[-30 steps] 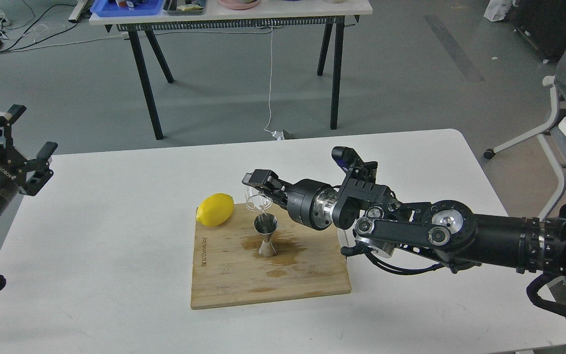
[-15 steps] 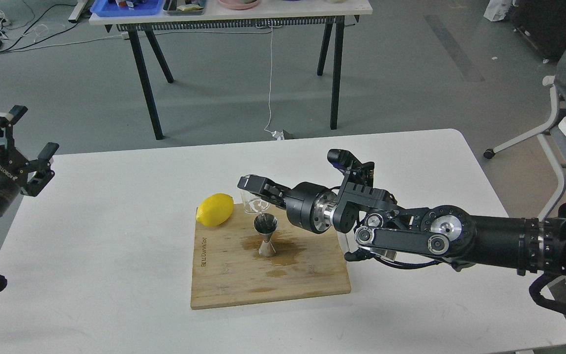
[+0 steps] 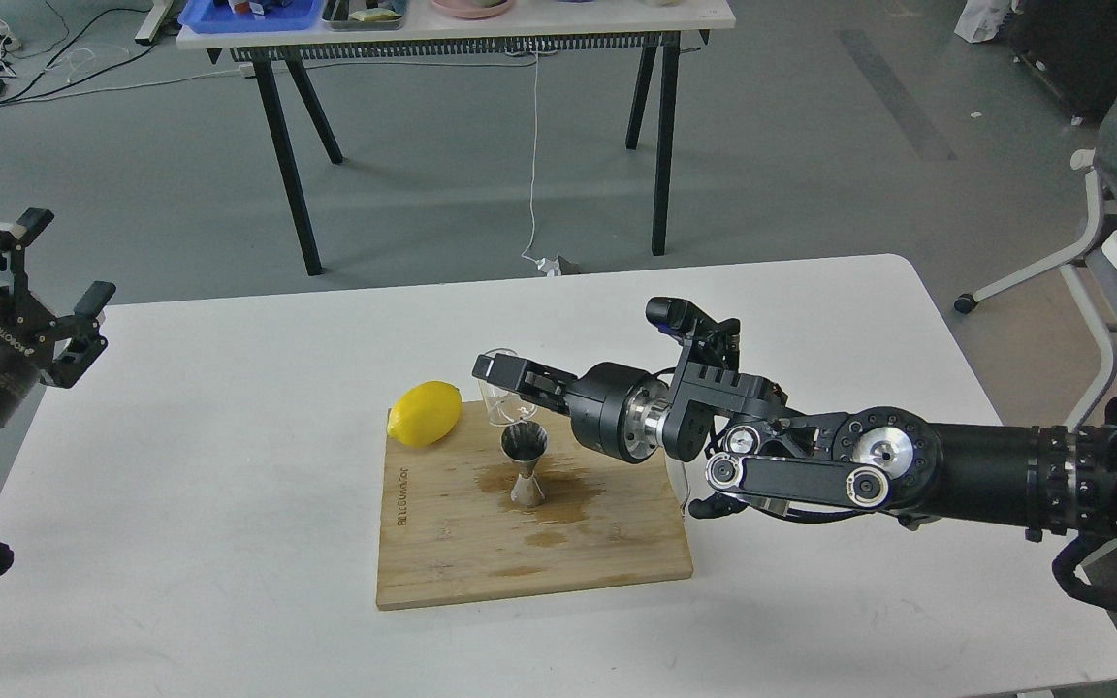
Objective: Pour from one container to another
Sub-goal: 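Tilt the clear cup with the right hand to pour into the jigger, then carry the clear cup back away from the board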
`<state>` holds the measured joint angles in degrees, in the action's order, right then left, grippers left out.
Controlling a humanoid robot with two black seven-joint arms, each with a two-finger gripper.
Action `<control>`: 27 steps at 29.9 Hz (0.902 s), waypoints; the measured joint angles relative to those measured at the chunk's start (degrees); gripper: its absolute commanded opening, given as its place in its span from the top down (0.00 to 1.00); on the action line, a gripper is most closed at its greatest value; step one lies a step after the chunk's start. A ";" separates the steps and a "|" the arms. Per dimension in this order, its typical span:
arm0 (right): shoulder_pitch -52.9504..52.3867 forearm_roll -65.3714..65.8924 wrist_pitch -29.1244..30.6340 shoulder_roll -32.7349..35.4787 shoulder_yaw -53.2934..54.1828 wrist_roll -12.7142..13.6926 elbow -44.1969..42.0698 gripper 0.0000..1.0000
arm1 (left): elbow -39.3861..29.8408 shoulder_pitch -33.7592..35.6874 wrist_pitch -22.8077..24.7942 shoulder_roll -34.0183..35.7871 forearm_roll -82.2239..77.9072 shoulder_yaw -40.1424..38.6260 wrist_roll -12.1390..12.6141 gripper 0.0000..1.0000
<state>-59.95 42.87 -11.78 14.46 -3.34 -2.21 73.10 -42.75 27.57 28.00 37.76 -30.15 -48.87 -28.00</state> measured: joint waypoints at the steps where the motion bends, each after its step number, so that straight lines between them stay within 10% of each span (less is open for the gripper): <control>1: -0.02 0.00 0.00 -0.02 0.00 -0.02 0.00 0.68 | 0.00 0.01 0.00 0.00 0.00 0.00 0.00 0.01; 16: 0.69 -4.52 -0.64 -0.04 1.75 0.32 0.10 0.68 | 0.02 0.03 0.00 0.20 0.00 0.00 0.00 0.01; 27: 18.14 -24.24 -0.90 -4.21 25.60 -0.17 0.62 0.69 | 0.03 0.03 0.00 0.40 0.00 0.00 0.00 0.01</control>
<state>-41.81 18.63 -12.67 10.25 22.26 -2.38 73.72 -42.73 27.60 28.00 38.16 -30.15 -48.87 -28.00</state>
